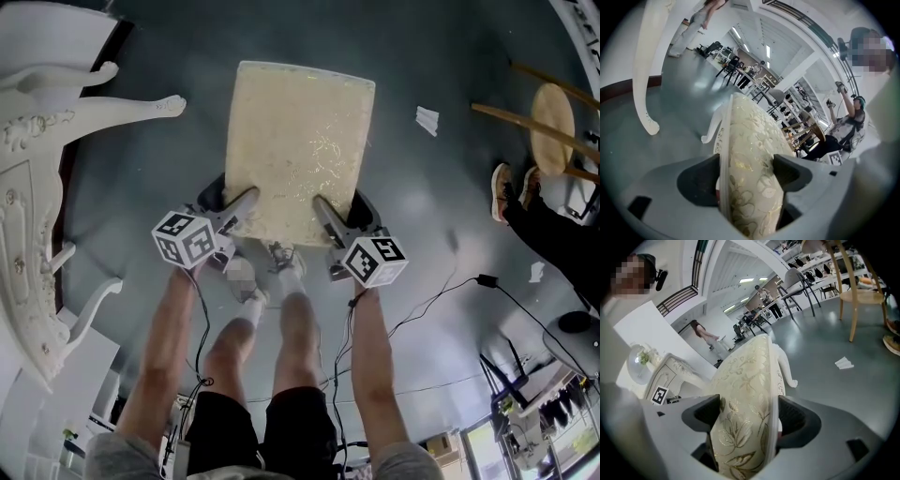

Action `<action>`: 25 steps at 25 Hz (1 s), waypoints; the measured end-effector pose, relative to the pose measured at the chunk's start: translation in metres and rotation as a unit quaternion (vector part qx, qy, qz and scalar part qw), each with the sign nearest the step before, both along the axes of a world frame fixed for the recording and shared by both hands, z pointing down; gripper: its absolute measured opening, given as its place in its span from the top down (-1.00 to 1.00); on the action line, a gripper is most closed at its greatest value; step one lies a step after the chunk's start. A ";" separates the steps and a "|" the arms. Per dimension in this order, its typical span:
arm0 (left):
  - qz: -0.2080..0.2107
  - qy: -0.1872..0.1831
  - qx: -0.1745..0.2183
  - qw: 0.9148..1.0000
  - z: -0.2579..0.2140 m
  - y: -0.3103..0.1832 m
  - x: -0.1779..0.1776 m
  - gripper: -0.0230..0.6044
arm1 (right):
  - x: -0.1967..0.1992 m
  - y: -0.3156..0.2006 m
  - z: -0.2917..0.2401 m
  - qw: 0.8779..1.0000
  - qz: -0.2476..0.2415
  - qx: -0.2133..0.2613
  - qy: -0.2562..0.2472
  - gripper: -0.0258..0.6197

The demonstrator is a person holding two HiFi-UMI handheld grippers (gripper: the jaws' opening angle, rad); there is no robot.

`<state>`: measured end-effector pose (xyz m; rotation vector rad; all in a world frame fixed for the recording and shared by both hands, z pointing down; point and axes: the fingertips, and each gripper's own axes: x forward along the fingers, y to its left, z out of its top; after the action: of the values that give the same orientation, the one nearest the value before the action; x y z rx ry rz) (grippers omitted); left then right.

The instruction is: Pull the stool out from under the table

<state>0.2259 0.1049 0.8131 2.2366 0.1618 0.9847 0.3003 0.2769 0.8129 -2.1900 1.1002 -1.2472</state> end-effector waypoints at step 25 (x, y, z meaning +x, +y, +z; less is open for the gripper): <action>-0.040 0.081 0.151 0.984 -0.173 -0.038 0.012 -0.10 | 0.023 -0.035 -0.153 0.979 -0.043 -0.102 0.170 -0.26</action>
<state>0.2379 0.0666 0.6397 2.5805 -0.0068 0.8281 0.3228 0.2420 0.6597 -2.6095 1.2538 -1.0856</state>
